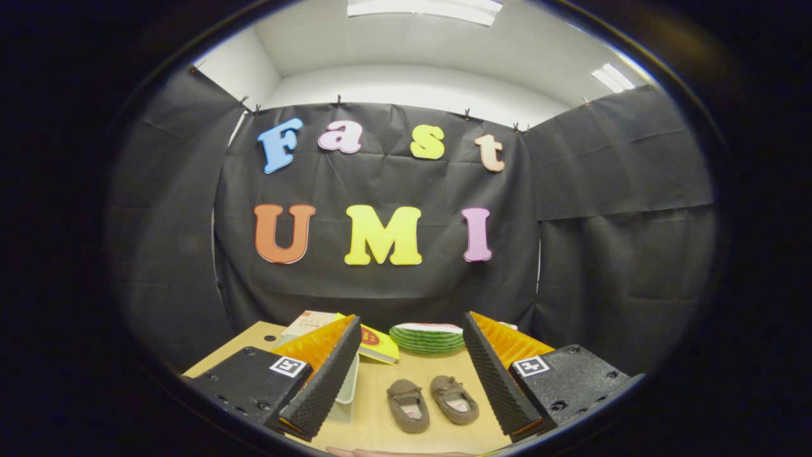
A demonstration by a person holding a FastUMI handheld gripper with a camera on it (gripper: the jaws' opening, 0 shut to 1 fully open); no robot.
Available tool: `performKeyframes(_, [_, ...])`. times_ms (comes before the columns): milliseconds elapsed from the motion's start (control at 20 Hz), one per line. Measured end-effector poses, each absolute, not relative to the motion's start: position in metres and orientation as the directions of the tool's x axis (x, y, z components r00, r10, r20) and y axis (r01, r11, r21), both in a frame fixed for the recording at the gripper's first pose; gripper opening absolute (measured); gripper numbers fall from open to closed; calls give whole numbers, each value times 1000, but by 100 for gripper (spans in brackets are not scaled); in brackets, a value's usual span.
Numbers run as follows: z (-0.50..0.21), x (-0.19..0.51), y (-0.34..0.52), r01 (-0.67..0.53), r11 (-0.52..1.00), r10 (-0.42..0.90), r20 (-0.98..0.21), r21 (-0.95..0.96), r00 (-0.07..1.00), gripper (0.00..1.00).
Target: Open the storage box then place both shoes into the box .Put the left shoe in first, then the right shoe, with the right side of both shoes facing outward in a uniform manner.
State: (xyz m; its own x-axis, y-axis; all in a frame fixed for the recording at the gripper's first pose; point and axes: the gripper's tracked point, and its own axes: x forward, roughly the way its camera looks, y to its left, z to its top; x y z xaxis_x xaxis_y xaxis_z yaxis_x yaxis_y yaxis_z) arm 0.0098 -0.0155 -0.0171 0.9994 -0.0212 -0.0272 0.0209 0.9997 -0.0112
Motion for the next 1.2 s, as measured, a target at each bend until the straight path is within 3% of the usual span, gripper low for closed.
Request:
performKeyframes(250, [-39, 30, -13, 15, 1000, -15, -82, -5, 997, 100])
performKeyframes(500, [-88, 73, -8, -12, 1000, 15, -214, 17, 977, 100])
performKeyframes(950, [-156, 140, 29, -163, 978, 199, -375, 126, 905, 100])
performKeyframes(1200, [-202, 165, 59, -300, 902, 422, -480, 311, 769, 95])
